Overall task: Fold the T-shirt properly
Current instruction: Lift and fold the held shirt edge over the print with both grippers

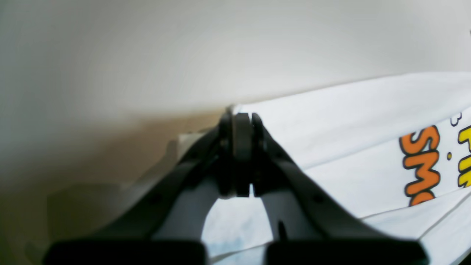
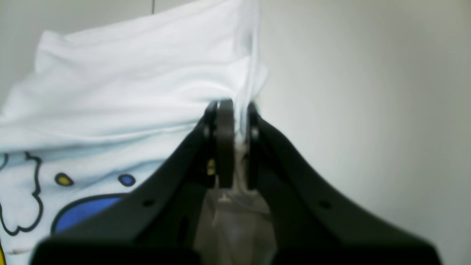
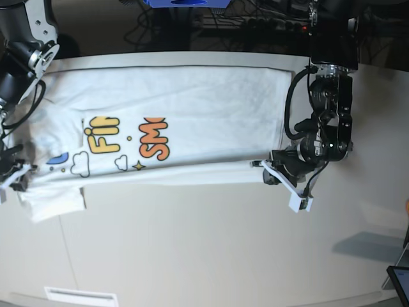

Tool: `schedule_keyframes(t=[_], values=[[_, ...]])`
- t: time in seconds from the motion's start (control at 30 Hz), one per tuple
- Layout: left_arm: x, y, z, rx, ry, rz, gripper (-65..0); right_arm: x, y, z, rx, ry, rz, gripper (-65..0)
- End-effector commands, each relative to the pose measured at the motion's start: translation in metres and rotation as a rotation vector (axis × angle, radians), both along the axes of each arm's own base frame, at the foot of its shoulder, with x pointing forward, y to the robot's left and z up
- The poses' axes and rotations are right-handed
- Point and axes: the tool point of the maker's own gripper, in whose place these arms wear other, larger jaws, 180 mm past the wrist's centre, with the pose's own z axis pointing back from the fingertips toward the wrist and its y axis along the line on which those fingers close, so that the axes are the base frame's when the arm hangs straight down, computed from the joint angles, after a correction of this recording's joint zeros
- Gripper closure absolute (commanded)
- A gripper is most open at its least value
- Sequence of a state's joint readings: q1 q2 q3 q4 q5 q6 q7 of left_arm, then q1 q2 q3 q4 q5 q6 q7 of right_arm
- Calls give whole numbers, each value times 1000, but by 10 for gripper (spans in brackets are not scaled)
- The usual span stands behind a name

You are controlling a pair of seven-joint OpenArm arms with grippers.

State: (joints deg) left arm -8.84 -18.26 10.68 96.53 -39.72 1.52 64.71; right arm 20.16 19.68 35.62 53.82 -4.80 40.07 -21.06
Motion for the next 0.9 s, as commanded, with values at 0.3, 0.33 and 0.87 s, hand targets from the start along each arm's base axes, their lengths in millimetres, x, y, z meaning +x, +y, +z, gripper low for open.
schedule_keyframes(t=[0.3,0.33,0.87], values=[[-6,4,12,17,-43,-14,0,-4,-15,19,-50,-42,-11,0],[-7,4,11,19,-40,-13,0,-6,-16,17,-51,-35,-11,0],[-10,12,6,49,-25,-18,0,-25,-14,16,-118,38,-2,0]])
